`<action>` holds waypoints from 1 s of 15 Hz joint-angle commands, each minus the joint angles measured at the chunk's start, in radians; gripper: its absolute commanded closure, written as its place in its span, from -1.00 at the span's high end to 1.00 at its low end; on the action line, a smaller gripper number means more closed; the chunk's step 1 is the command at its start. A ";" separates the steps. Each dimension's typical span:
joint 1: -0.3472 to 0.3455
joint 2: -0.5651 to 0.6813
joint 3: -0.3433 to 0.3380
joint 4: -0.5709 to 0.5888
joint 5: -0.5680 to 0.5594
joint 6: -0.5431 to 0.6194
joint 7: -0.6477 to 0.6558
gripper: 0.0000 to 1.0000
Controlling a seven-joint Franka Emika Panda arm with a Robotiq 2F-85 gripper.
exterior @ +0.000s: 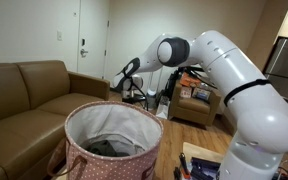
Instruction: Pull out the dark blue clothing from the pink laundry bag
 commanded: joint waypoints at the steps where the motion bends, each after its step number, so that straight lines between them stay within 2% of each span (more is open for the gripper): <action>1: -0.031 0.048 0.017 0.058 -0.010 0.018 -0.010 -0.92; 3: -0.032 0.065 0.019 0.066 -0.015 0.021 -0.011 -0.92; 4: -0.033 0.070 0.023 0.066 -0.013 0.013 -0.011 -0.30; 5: -0.034 0.073 0.024 0.067 -0.013 0.008 -0.013 -0.28; 7: -0.037 0.072 0.025 0.061 -0.018 -0.004 -0.023 -0.05; 15: -0.068 0.019 0.027 0.029 -0.006 0.013 -0.035 0.97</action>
